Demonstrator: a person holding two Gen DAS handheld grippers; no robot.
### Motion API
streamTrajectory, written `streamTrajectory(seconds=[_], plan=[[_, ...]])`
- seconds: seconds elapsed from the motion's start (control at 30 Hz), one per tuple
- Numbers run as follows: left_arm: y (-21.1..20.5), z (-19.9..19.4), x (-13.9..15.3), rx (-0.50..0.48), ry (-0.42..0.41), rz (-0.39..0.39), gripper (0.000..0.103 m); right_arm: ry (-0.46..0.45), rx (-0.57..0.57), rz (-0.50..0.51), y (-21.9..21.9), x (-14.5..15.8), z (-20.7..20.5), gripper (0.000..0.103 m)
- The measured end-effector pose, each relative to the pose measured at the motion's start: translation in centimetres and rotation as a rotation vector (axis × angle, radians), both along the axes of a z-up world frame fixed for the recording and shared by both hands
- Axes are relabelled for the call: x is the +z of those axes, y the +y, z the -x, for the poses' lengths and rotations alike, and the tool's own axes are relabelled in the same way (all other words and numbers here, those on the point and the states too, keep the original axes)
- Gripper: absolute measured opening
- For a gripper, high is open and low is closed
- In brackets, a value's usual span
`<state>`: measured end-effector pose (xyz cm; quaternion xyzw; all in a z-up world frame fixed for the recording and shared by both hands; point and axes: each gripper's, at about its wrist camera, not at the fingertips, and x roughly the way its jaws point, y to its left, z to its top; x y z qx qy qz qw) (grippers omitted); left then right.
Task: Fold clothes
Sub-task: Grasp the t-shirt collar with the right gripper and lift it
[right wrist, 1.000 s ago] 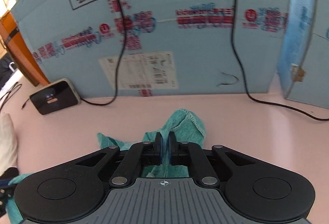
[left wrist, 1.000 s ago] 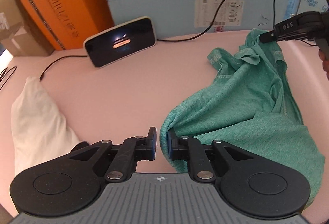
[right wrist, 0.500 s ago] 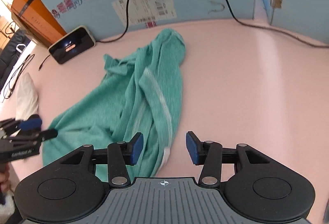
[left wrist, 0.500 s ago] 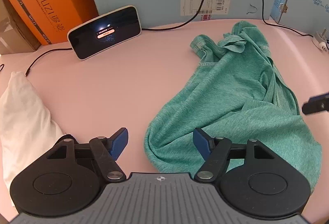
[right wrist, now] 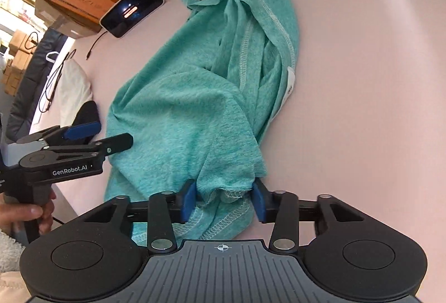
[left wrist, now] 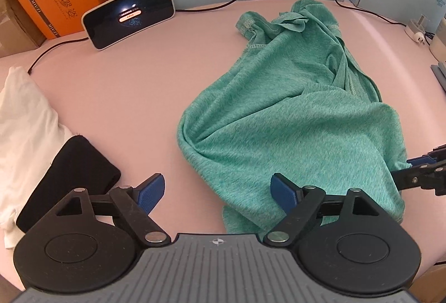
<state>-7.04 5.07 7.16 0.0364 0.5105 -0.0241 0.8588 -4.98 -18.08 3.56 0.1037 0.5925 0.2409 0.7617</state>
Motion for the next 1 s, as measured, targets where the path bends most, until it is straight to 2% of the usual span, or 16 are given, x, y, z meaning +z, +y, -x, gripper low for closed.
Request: streamTrajectory(seconds=[0.03, 0.13, 0.4, 0.57, 0.77, 0.87, 0.93, 1.0], plan=[[0.4, 0.3, 0.1, 0.011, -0.003, 0.0, 0.082, -0.013, -0.001, 0.0, 0.4, 0.2, 0.1, 0.024], [1.7, 0.9, 0.7, 0.052, -0.015, -0.005, 0.082, -0.051, -0.001, 0.003, 1.4, 0.9, 0.3, 0.015], [6.0, 3.3, 1.7, 0.181, -0.052, -0.019, 0.082, -0.156, 0.059, -0.062, 4.0, 3.7, 0.8, 0.012], [8.3, 4.5, 2.3, 0.255, -0.077, -0.024, 0.082, -0.198, 0.16, -0.144, 7.0, 5.6, 1.2, 0.012], [9.4, 5.1, 2.2, 0.293, -0.076, 0.001, 0.085, -0.134, 0.356, -0.22, 10.8, 4.9, 2.5, 0.011], [9.0, 5.2, 1.9, 0.28, -0.065, 0.015, 0.085, -0.076, 0.447, -0.206, 12.7, 4.1, 3.4, 0.012], [8.3, 5.1, 1.7, 0.261, -0.061, 0.025, 0.085, -0.041, 0.501, -0.191, 13.8, 3.5, 3.9, 0.015], [7.5, 5.0, 1.6, 0.23, -0.056, 0.035, 0.085, -0.037, 0.503, -0.184, 13.9, 3.5, 4.0, 0.016]])
